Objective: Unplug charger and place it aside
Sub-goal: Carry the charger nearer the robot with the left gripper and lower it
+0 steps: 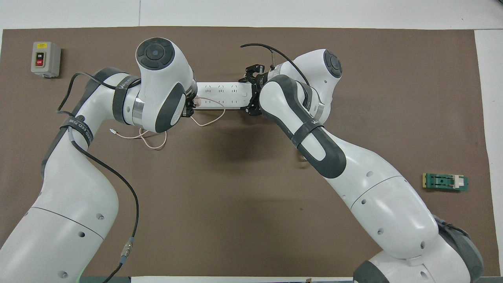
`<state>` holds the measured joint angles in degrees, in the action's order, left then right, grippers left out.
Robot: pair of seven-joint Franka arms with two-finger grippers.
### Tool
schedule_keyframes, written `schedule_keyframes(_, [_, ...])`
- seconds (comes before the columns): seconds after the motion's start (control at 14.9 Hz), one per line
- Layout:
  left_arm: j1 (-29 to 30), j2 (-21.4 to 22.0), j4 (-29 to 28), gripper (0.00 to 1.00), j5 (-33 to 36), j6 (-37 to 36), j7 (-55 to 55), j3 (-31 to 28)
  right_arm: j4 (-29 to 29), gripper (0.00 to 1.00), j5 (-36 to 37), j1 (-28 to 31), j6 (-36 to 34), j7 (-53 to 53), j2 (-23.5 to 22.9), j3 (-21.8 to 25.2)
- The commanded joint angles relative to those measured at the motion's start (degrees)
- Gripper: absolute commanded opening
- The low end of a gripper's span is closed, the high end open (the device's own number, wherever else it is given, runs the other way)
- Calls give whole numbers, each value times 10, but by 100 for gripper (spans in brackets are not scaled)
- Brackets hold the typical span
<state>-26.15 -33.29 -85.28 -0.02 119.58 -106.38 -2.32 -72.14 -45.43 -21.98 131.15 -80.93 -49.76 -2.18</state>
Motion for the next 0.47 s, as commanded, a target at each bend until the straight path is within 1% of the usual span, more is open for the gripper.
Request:
schedule_keyframes(0.0, [1, 16, 20, 0, 19, -86, -5, -5, 9, 0, -14, 9, 20, 22, -8, -2])
schedule_keyframes(0.4, [9, 37, 48, 0, 19, -136, 13, -6, 9, 0, -14, 12, 20, 22, -8, -2])
